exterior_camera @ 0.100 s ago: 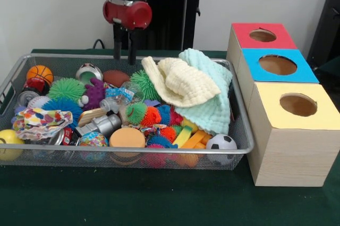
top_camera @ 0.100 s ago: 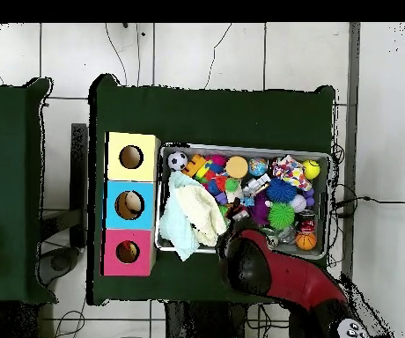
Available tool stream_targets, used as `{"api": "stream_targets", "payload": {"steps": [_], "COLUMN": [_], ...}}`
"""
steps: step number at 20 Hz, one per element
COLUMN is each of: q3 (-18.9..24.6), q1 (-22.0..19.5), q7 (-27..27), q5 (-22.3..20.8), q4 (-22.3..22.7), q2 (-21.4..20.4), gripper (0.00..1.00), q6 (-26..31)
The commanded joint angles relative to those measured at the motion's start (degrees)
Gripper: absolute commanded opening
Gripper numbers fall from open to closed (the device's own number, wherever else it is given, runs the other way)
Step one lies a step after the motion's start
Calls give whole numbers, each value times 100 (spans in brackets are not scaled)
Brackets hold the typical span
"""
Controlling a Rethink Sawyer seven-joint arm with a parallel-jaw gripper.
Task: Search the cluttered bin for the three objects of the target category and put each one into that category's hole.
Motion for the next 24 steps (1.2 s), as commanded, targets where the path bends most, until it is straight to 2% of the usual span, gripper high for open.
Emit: {"api": "stream_targets", "payload": {"steps": [1, 4, 10, 11, 15, 19, 24], "q3": [682, 709, 141, 150, 55, -69, -446], "q1": [-29, -110, 251, 208, 183, 254, 457], "q7": [294, 259, 187, 162, 311, 302, 352], "q5": [221, 270, 268, 240, 43, 53, -3], "q4": [-602, -486, -445, -429, -333, -344, -463], "q2": [651, 865, 1273, 1366, 1709, 1759, 2017], "gripper": [100, 100, 100, 100, 100, 100, 100], "q6": [512, 859, 1345, 1391, 785, 889, 638]}}
